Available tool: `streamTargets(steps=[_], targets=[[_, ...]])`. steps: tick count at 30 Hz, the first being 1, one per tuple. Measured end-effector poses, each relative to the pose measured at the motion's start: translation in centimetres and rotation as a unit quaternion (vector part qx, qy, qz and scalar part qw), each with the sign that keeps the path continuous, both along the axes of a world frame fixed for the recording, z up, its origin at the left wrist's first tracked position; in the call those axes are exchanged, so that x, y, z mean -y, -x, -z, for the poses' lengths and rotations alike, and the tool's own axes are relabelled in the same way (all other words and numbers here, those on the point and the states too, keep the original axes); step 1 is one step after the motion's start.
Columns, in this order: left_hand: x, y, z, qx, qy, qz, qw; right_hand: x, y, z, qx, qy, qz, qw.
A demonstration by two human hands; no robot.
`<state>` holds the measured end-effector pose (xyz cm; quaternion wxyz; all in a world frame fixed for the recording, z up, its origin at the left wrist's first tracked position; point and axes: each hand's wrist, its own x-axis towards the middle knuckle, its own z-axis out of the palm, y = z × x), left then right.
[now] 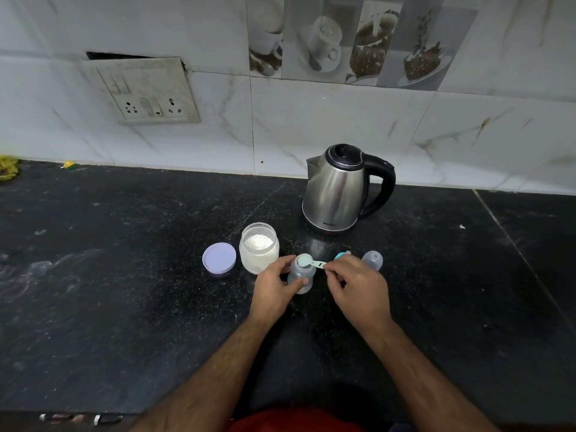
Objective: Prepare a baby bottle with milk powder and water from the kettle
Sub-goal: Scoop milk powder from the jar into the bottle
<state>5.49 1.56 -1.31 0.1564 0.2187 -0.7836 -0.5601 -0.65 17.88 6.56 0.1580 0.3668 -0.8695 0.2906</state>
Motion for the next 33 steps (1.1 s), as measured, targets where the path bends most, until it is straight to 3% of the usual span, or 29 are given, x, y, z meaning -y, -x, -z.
streamTargets(steps=[23,29,33], targets=[[0.0,0.0,0.3,0.006,-0.013,-0.002,1.000,0.0,-0.5,-1.0,0.048,-0.038,0.011,0.998],[0.5,-0.7,0.7,0.014,-0.012,-0.017,1.000,0.5,0.1,-1.7,0.053,0.018,0.042,0.998],[1.5,-2.3,1.0,-0.011,0.010,-0.079,0.997,1.8,1.2,-2.5,0.067,0.094,0.045,0.992]])
